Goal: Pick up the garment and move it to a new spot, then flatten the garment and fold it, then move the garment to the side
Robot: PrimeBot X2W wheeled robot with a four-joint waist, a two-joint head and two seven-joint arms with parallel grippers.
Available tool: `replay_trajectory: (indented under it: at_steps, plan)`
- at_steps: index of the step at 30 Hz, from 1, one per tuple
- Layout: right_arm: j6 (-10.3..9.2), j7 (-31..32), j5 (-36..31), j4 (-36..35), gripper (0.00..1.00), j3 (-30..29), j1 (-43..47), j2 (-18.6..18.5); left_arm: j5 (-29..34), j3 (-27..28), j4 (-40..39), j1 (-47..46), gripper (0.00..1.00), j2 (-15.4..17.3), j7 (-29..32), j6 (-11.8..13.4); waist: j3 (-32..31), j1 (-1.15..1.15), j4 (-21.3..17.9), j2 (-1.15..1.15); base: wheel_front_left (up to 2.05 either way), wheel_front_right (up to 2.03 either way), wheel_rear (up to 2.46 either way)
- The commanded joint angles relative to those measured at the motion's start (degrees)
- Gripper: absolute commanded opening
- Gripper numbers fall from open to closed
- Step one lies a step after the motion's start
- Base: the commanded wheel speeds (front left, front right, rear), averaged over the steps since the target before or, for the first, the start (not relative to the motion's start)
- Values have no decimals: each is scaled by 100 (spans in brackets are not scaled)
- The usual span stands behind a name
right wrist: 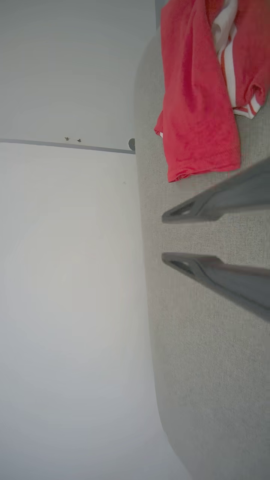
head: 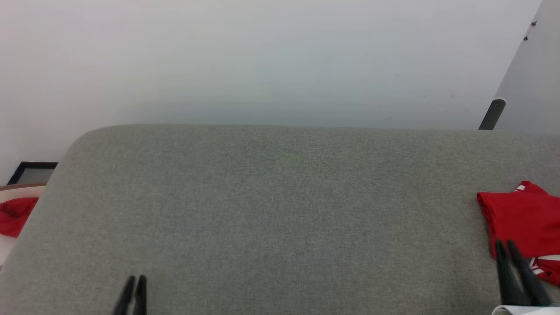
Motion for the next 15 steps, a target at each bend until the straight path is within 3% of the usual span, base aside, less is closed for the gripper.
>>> replay_trajectory:
  at_steps: [1, 15]
  plan:
    - [0, 6, 27, 58, 0, 7, 1, 22, -27, -12, 50, 14, 0, -29, 5, 0, 1, 0, -1, 0, 0, 0, 0]
    - [-1, 231, 1372, 372, 0, -17, -268, 124, -1446, -11, 296, -338, 0, -112, 352, 2, 26, 0, -40, 0, 0, 0, 0]
